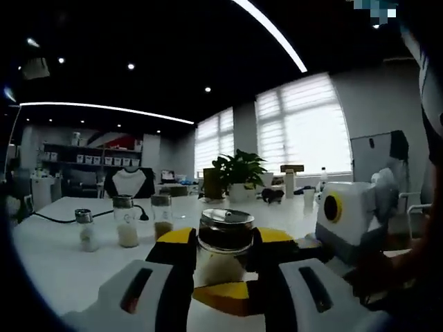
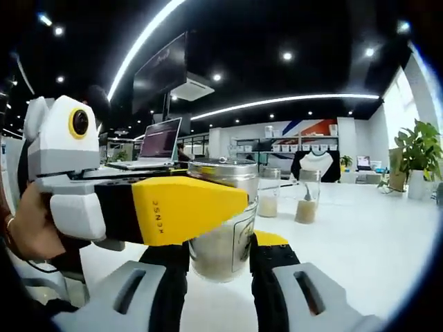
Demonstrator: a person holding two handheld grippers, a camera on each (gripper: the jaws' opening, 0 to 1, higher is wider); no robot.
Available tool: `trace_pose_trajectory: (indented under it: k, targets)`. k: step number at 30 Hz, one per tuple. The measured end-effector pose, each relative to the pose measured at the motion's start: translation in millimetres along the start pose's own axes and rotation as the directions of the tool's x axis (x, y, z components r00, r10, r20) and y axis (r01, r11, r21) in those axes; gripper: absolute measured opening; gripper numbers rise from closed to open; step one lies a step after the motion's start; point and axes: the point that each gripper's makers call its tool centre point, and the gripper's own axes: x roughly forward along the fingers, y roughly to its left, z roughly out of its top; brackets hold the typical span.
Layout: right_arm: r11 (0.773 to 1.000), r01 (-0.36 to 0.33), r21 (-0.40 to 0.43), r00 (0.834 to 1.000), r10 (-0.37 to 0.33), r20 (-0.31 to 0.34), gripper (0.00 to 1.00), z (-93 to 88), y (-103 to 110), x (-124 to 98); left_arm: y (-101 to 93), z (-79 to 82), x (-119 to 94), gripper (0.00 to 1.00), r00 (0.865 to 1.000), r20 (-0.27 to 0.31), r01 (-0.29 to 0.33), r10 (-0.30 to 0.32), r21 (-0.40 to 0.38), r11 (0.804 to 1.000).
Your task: Rotate the seasoning bottle until the label or dispensing opening points toward the visible target arrow and the bottle remains upright within the marked orientation range
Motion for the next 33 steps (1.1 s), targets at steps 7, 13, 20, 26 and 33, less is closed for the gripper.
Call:
trace_pose_trajectory:
  k: [7,13,20,26,33]
  targets:
    - [1.000,-0.011,0.001,1.000,0.011,-0.008,0.31,-1.9,3.5,-0.6,1.6,-2.6,1.3,0.36,0.999,-0.011,-0.041,0.041,0.012,0.999]
    - [1.000,-0.020,0.003,1.000,0.020,-0.011,0.31,-1.6,6.1,-3.2,0.4,-3.2,1.5,0.36,0.997,-0.004,-0.076,0.076,0.013,0.997]
    - [0.999,-0.039,0.004,0.999,0.039,-0.009,0.32,-0.9,4.8,-8.8,-3.3,-2.7,2.2,0.36,0.999,-0.014,-0.031,0.031,0.031,0.999]
    - [0.998,-0.061,-0.021,0.998,0.062,0.008,0.32,5.8,2.2,-13.0,-10.3,2.9,4.1,0.35,0.998,-0.013,0.055,-0.054,0.071,0.996]
    - [0.994,-0.107,-0.031,0.994,0.108,0.023,0.32,10.4,2.8,-16.3,-15.8,6.5,4.3,0.35,0.990,-0.004,0.139,-0.139,0.053,0.989]
